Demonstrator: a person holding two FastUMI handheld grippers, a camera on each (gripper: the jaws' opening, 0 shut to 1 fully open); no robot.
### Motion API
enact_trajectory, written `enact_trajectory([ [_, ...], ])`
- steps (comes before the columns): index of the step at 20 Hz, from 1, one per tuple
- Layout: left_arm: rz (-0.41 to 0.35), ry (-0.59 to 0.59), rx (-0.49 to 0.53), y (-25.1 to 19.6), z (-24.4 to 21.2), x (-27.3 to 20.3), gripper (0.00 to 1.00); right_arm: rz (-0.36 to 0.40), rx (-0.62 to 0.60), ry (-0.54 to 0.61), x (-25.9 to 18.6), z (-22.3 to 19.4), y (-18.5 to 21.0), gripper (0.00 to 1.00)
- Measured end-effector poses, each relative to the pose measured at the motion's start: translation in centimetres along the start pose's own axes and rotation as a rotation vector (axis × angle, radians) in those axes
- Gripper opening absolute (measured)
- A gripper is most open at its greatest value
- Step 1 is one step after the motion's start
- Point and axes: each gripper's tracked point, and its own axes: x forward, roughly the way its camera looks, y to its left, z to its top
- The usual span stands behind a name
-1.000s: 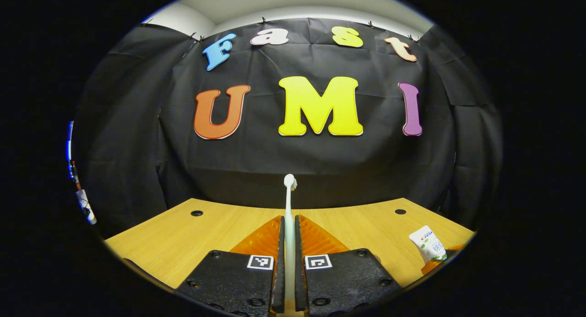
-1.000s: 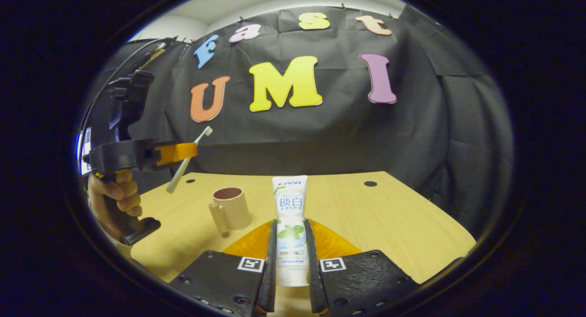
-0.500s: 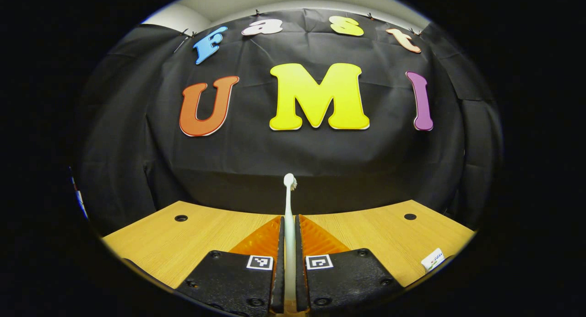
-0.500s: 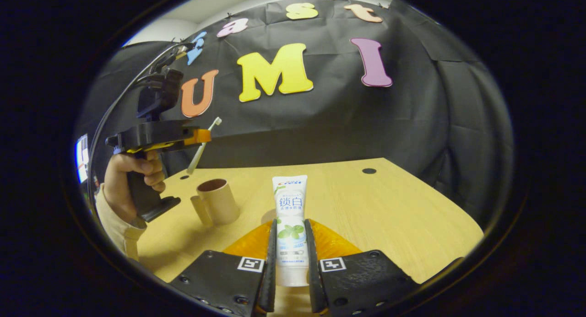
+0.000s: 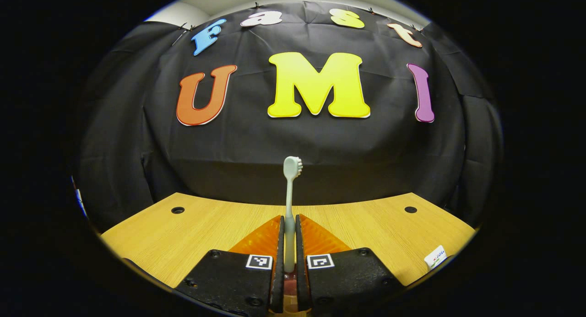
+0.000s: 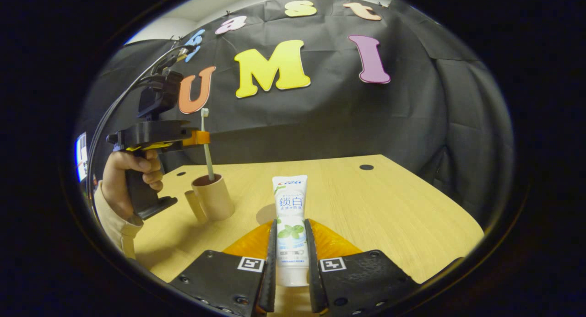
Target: Put the toothbrush and toothpaste on the desktop into the cup, then pick up the cup and place it on the coaster on the desktop.
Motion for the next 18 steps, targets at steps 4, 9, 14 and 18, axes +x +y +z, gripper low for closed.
enact_trajectory([
  [4,0.033,0.038,-0.009,0.8,-1.1,-0.4,0.37,-0.015,-0.013,-0.003,-0.2,0.2,-0.1,0.29],
  [9,0.033,0.108,0.006,1.3,-2.9,-0.8,0.83,-0.024,-0.034,-0.019,-0.3,0.8,0.6,0.29],
  [14,0.008,0.087,-0.010,2.5,-2.6,-1.9,0.94,-0.005,-0.044,-0.037,0.8,2.2,3.3,0.29],
  [18,0.018,0.057,-0.021,5.1,-3.0,-3.1,0.99,0.045,-0.076,-0.120,2.8,6.2,7.6,0.31],
])
